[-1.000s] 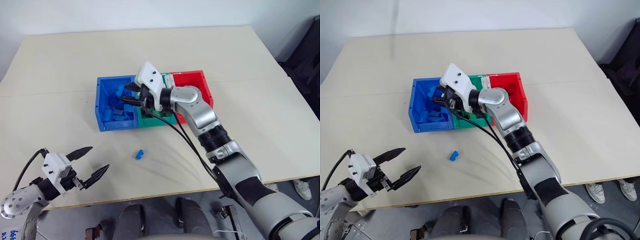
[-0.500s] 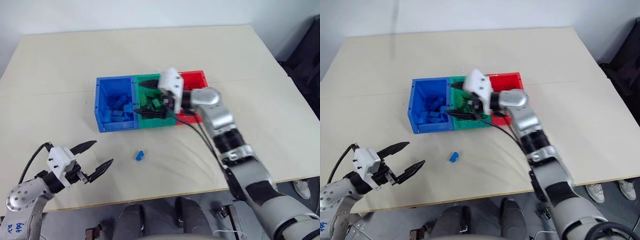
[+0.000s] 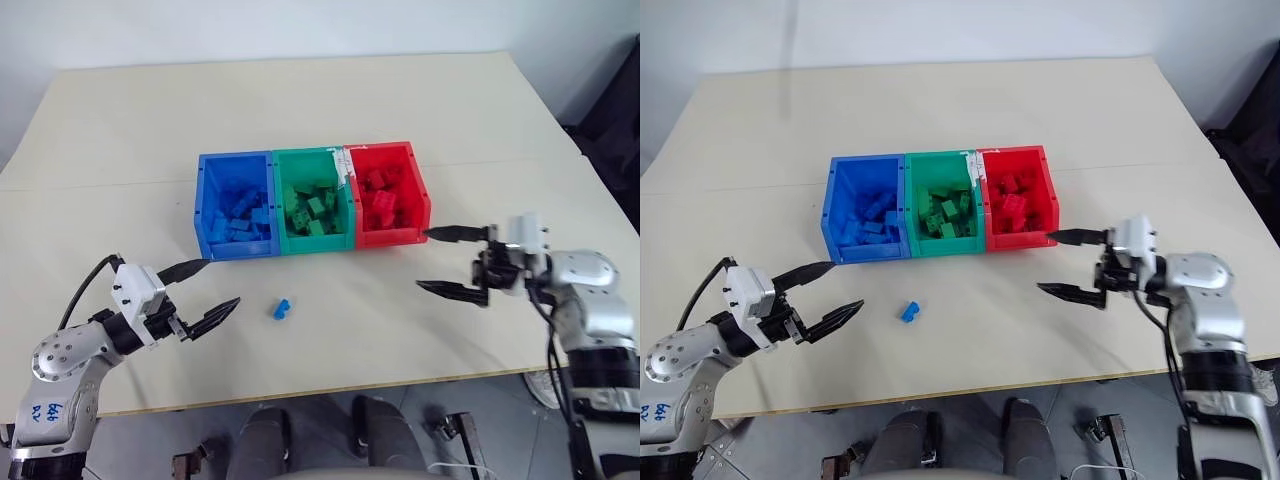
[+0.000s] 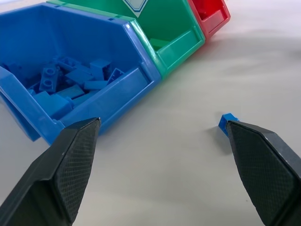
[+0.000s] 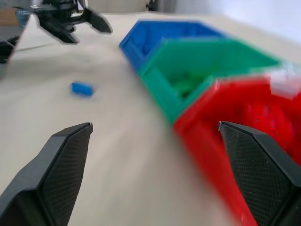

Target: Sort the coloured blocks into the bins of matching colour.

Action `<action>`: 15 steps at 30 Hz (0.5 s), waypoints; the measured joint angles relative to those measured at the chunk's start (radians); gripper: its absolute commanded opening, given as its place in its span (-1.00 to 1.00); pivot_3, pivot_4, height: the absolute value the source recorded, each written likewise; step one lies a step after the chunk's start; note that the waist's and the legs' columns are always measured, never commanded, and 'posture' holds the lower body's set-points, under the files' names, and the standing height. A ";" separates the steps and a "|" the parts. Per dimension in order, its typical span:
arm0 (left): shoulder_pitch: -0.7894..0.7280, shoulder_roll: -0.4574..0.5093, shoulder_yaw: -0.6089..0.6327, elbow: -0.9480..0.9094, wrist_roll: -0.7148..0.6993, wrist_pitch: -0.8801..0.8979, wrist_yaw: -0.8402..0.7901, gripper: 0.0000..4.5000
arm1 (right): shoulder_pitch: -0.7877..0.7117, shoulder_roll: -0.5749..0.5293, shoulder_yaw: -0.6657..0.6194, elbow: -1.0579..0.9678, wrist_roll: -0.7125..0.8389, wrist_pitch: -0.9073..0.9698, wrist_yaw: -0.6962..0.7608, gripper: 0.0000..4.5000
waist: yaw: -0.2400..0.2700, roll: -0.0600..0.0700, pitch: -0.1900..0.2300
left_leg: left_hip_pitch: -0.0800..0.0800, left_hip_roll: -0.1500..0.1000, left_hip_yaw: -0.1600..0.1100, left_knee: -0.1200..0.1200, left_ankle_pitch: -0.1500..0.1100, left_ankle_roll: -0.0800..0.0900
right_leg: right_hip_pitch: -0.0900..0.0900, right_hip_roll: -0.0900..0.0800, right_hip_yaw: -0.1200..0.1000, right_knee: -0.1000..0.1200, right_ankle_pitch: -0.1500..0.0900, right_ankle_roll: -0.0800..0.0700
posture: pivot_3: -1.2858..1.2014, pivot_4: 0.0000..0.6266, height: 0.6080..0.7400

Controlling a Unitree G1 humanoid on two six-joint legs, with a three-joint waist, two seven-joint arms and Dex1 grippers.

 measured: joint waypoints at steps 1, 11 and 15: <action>-0.002 0.012 -0.001 0.007 -0.003 0.000 -0.013 1.00 | 0.016 -0.018 -0.019 -0.005 0.014 0.003 0.011 0.99 | -0.003 0.000 0.000 | 0.000 0.000 0.001 0.000 0.000 0.000 | 0.000 0.000 0.000 0.000 0.000 0.000 | 0.03 -0.52 1.00; 0.105 0.100 0.159 0.116 -0.010 -0.034 -0.103 1.00 | 0.108 -0.067 -0.064 -0.068 0.051 0.015 0.021 0.99 | -0.005 0.000 0.000 | 0.005 0.004 0.003 0.000 -0.001 0.000 | 0.000 -0.003 0.001 -0.001 0.000 0.000 | 0.03 -0.52 1.00; 0.102 0.097 0.119 0.084 -0.022 -0.014 -0.125 1.00 | 0.080 -0.056 -0.056 -0.067 0.044 0.011 0.003 0.99 | 0.006 0.000 0.000 | 0.008 0.003 0.001 0.000 -0.001 0.001 | 0.003 -0.006 0.001 0.000 0.000 0.000 | 0.03 -0.52 1.00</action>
